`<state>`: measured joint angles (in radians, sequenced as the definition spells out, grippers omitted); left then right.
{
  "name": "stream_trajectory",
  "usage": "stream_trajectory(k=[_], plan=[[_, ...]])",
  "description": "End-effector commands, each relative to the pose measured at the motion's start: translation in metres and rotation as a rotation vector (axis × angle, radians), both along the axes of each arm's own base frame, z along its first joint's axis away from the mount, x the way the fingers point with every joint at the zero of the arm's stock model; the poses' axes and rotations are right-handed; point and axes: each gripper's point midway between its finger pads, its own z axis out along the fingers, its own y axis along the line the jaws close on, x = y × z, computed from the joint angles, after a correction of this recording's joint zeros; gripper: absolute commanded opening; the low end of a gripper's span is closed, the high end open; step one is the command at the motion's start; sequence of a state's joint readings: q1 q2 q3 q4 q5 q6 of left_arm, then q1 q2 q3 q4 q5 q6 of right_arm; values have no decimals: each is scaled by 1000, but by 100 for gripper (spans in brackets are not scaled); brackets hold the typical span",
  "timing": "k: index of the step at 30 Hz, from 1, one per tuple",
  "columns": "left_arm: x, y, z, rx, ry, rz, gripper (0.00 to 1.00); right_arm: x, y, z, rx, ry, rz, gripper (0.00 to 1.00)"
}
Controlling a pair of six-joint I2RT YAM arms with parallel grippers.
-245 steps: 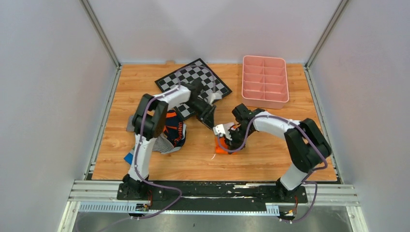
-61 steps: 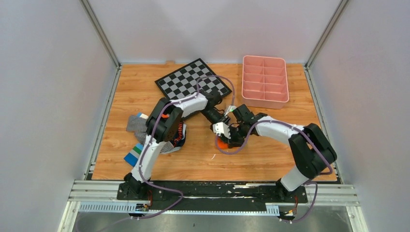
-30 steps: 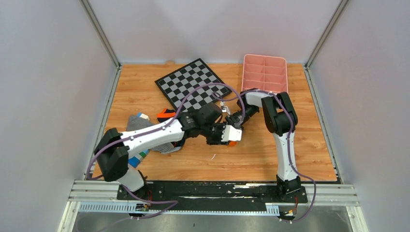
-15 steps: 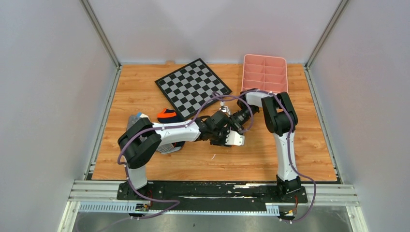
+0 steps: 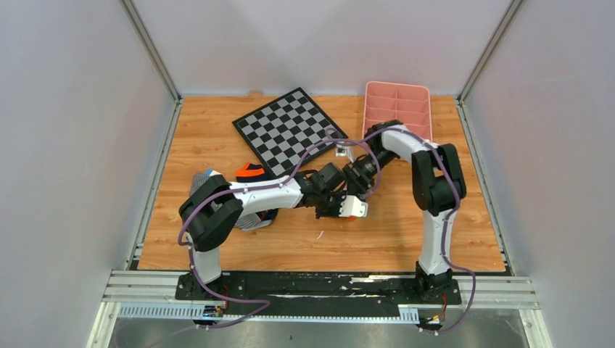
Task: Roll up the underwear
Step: Roll the underwear to the center of the board.
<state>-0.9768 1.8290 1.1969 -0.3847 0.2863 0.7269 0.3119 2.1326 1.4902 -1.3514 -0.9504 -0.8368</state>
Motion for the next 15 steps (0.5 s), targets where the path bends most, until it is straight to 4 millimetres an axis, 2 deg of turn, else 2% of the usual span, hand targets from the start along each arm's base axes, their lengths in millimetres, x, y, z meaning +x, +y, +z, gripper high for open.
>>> stream_trajectory(k=[1,4,6,8,9,10,12,14,15], plan=[[-41,14,-21,88,229,-17,0,69,-37,75,8,-424,-40,100],[-41,15,-22,78,285,24,0,106,-70,129,1,-608,-141,100],[-35,15,-21,52,344,66,0,131,-93,167,18,-787,-251,100],[-28,14,-19,18,414,109,0,153,-125,202,14,-1004,-406,100],[-25,11,-17,-10,460,130,0,153,-138,197,9,-1058,-471,100],[-20,10,-17,-32,498,148,0,155,-147,211,22,-1183,-521,100],[-11,9,-18,-57,579,185,0,149,-155,216,42,-1349,-610,100],[-7,8,-23,-56,674,215,0,140,-153,221,81,-1412,-699,100],[-6,8,-26,-55,725,227,1,128,-140,218,149,-1379,-646,99]])
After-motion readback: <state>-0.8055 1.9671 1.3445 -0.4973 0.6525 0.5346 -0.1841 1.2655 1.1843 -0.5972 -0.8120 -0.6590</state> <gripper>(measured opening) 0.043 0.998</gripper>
